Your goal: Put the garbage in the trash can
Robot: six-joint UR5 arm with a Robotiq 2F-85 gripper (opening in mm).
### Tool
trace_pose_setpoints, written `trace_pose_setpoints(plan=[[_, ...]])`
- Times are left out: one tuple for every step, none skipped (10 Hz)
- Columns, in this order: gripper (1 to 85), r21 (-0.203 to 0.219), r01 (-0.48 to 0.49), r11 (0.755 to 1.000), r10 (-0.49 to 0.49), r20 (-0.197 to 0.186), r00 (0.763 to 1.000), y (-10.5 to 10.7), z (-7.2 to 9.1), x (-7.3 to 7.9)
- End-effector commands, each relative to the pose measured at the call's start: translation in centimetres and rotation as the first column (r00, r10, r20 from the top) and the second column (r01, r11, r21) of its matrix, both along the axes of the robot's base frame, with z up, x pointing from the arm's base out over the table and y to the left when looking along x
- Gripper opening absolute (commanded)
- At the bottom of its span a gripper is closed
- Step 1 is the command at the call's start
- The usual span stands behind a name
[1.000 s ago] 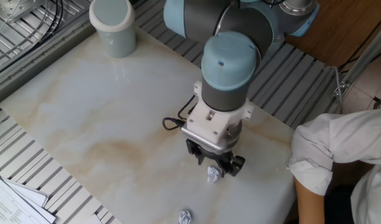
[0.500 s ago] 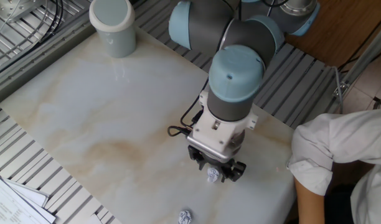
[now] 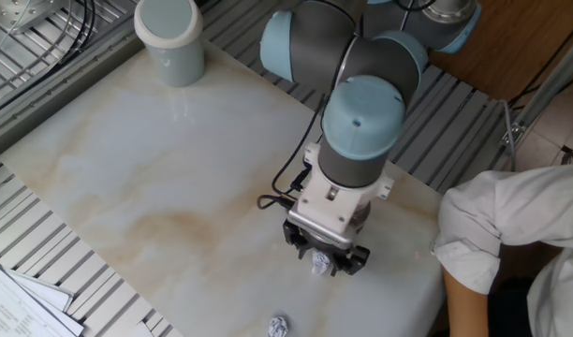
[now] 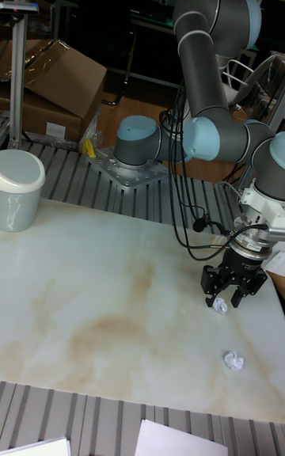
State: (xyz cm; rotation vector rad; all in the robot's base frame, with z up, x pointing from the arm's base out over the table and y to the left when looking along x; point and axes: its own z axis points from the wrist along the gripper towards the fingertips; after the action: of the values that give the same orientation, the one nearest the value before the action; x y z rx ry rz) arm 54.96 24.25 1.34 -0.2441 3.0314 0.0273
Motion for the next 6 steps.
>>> trace_pose_setpoints(plan=[[56.0,0.002,0.007,1.000,-0.007,0.001,1.000,0.28,-0.44,-0.31],[55.3,0.003,0.008,1.000,-0.008,-0.004,1.000,0.26,-0.51,-0.53],[54.7,0.005,0.005,1.000,-0.005,-0.002,1.000,0.19,-0.62,-0.71],[54.0,0.006,0.001,1.000,-0.001,0.002,1.000,0.11,-0.69,-0.77],[52.7,0.005,-0.002,1.000,0.002,0.006,1.000,0.04,-0.60,-0.80],[51.3,0.005,-0.004,1.000,0.004,0.007,1.000,-0.01,-0.47,-0.84]])
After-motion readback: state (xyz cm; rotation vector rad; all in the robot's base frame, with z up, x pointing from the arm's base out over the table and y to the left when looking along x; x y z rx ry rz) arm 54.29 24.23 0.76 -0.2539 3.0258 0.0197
